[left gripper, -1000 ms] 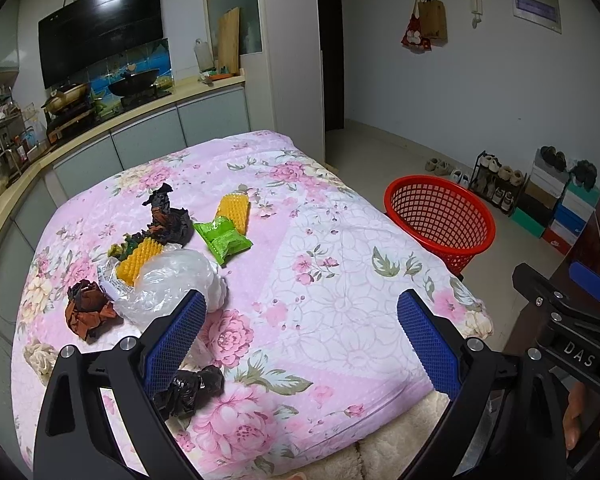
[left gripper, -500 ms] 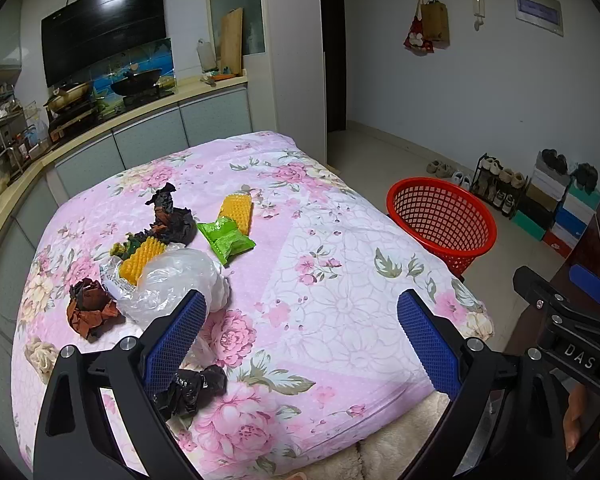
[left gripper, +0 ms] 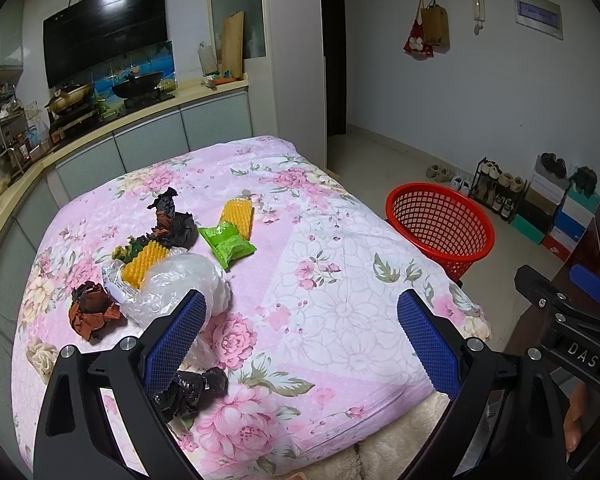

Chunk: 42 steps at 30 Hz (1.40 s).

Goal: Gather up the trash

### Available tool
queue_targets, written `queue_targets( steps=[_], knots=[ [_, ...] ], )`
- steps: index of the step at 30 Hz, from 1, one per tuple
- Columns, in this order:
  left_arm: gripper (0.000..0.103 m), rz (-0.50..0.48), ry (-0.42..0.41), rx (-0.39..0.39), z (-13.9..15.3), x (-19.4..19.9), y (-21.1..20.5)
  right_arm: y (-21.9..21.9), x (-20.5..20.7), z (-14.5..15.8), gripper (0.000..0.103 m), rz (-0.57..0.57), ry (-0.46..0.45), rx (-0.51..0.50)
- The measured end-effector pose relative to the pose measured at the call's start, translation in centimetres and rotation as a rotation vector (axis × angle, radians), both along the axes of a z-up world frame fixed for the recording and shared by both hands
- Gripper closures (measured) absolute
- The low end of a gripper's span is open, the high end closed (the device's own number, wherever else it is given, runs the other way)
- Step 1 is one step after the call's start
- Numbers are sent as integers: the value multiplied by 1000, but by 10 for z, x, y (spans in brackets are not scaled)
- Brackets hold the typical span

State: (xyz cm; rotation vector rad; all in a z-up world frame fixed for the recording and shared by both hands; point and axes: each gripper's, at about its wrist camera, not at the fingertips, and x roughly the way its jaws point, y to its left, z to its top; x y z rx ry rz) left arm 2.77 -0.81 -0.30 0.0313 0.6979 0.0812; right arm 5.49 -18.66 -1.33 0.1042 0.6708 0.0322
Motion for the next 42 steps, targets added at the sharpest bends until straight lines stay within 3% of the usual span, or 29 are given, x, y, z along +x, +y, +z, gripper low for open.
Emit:
queue_targets(
  steps=[32, 36, 42],
  knots=[
    [10, 37, 13, -14, -6, -6, 16, -3, 4, -4, 7, -2, 12, -13],
    [10, 107, 16, -21, -5, -11, 49, -1, 15, -11, 7, 12, 29, -22],
    [10, 348, -26, -16, 13, -33, 148, 14, 35, -12, 7, 86, 31, -32]
  ],
)
